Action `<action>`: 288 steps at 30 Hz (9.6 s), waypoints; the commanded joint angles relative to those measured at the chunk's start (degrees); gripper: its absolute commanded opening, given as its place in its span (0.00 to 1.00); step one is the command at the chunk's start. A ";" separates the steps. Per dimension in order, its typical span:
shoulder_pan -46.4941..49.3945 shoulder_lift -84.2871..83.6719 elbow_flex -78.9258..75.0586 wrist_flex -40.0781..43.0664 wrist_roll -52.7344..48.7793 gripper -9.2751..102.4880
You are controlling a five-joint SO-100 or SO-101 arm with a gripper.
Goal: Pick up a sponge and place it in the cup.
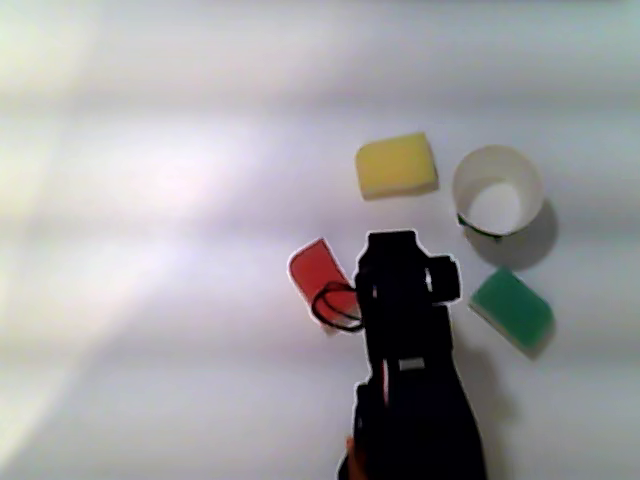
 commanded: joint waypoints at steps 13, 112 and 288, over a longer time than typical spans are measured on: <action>-13.97 -27.51 -25.58 3.60 3.96 0.08; -23.55 -40.08 -8.00 -16.70 -92.90 0.08; 11.51 47.20 36.47 6.15 -4.04 0.08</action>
